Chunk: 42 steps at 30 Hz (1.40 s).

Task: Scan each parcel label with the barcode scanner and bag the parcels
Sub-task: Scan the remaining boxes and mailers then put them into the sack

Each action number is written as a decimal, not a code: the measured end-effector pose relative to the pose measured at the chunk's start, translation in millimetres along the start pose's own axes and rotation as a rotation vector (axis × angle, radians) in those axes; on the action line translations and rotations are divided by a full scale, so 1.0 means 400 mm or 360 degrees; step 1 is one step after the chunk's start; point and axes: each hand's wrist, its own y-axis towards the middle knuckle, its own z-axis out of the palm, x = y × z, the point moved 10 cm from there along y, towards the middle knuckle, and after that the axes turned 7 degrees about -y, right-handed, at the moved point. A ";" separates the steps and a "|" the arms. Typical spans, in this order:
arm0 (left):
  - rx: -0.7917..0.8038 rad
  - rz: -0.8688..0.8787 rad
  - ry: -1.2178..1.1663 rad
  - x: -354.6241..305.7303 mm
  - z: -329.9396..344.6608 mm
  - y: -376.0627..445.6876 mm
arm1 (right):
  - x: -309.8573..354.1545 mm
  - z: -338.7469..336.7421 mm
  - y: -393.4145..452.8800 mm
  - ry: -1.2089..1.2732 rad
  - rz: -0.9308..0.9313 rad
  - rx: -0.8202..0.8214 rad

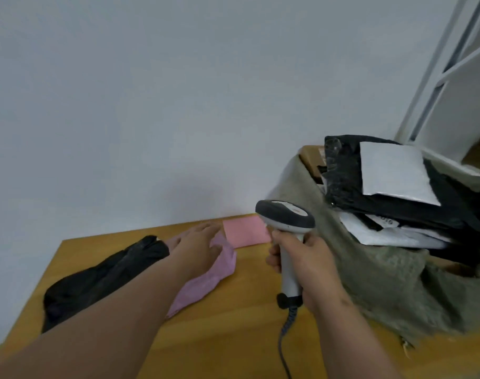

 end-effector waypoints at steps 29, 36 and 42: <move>0.0227 -0.0873 0.0232 0.750 0.213 -0.017 | -0.286 0.570 0.306 -0.0603 0.0389 0.0490; 0.0052 -0.0784 -0.0038 0.779 0.178 0.001 | -0.322 0.611 0.291 -0.0594 0.0534 0.0497; -0.0376 -0.0784 -0.0436 0.783 0.017 -0.012 | -0.283 0.639 0.223 -0.0503 0.0509 0.0494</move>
